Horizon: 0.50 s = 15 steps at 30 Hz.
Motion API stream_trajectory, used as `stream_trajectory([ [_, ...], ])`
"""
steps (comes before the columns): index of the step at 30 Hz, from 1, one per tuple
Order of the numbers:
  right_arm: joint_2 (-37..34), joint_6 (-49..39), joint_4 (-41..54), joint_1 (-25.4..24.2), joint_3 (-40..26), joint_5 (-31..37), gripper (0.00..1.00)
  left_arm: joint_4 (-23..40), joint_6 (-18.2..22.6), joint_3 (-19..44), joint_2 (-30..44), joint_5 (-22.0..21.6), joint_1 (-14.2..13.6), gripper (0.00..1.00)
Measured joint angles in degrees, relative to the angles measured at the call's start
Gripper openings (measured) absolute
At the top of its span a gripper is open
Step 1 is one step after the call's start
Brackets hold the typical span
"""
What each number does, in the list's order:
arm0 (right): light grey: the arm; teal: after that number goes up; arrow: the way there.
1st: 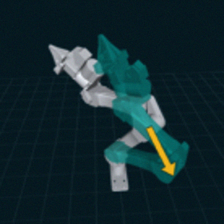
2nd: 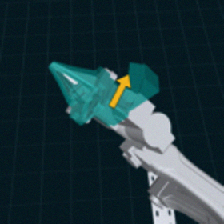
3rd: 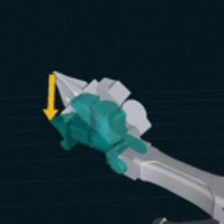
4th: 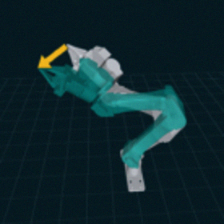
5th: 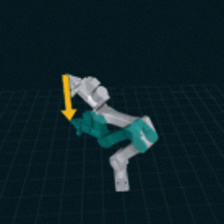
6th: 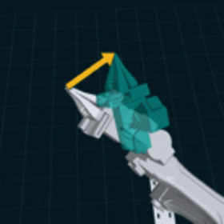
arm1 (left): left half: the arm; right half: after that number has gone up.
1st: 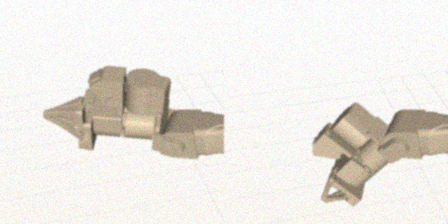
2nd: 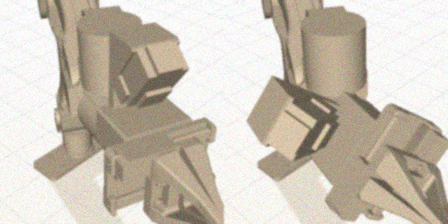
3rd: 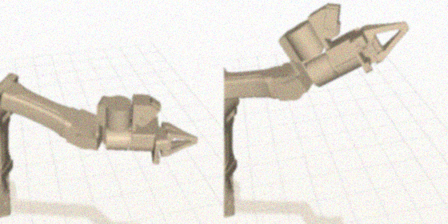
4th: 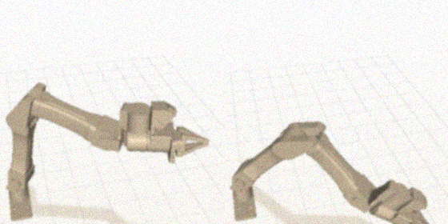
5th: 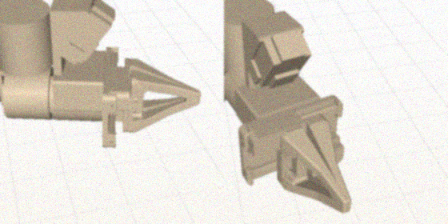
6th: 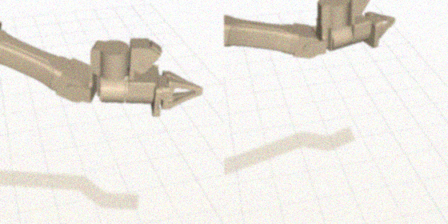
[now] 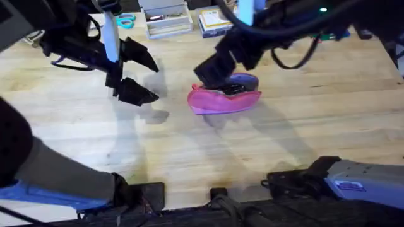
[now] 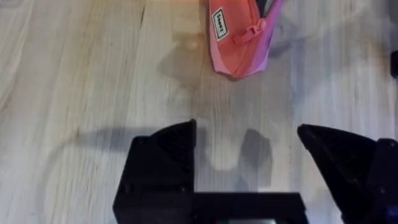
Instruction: Unzip the bag, pick up the pens from the table one at a time and place them inside, then zip the bag closed.
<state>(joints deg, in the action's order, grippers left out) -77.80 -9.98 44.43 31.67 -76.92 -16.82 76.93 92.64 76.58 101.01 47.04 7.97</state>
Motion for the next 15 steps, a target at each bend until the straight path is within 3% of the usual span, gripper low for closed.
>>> stream_trajectory([
  [7, -5.25, 1.31, -5.93, 3.97, -0.22, -0.02, 0.998, 0.34, 2.42, 0.0, 2.21, 1.47, 0.0, 0.993],
  [15, -8.72, 1.49, -6.63, 6.77, -0.22, -0.2, 0.998, 0.43, 2.98, 0.0, 2.21, 1.89, 0.0, 0.993],
])
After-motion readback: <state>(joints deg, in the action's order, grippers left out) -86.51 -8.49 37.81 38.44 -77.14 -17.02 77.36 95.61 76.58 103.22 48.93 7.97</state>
